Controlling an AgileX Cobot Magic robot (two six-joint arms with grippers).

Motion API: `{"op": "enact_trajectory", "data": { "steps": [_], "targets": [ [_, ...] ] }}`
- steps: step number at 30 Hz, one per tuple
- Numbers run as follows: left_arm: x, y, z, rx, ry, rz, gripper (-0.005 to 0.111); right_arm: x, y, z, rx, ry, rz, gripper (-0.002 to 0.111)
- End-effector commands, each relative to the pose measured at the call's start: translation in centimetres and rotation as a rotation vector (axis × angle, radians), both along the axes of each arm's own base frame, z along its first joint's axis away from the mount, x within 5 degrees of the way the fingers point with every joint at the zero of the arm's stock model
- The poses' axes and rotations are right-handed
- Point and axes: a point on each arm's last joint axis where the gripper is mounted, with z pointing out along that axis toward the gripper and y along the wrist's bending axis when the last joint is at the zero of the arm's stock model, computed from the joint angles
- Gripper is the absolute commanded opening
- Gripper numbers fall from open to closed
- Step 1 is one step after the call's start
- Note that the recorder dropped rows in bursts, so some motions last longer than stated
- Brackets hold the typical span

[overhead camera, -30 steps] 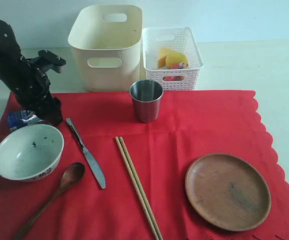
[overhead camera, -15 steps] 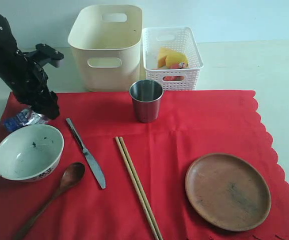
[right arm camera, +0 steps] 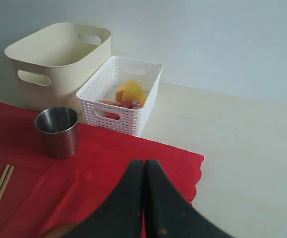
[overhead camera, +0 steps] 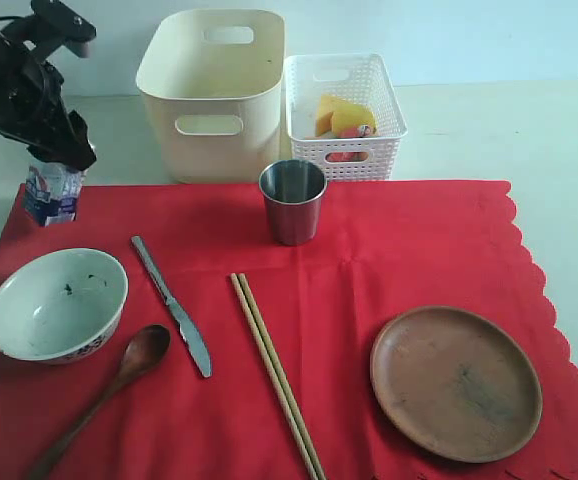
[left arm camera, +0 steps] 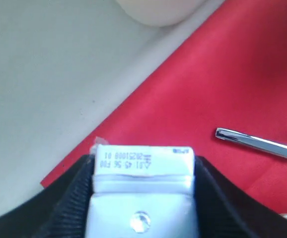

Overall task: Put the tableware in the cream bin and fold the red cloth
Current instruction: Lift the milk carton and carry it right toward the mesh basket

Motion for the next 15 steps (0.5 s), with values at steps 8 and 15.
{"op": "enact_trajectory", "data": {
  "steps": [8,15],
  "targets": [
    [-1.6,0.0,6.1,-0.072,-0.152,0.014,0.000,0.0,0.0,-0.1,-0.003,-0.009,-0.003,0.000],
    [-2.6,-0.6,8.2,-0.195,-0.185,0.045,0.000,0.0,0.0,-0.1,-0.003,-0.009,-0.003,0.000]
  ]
}}
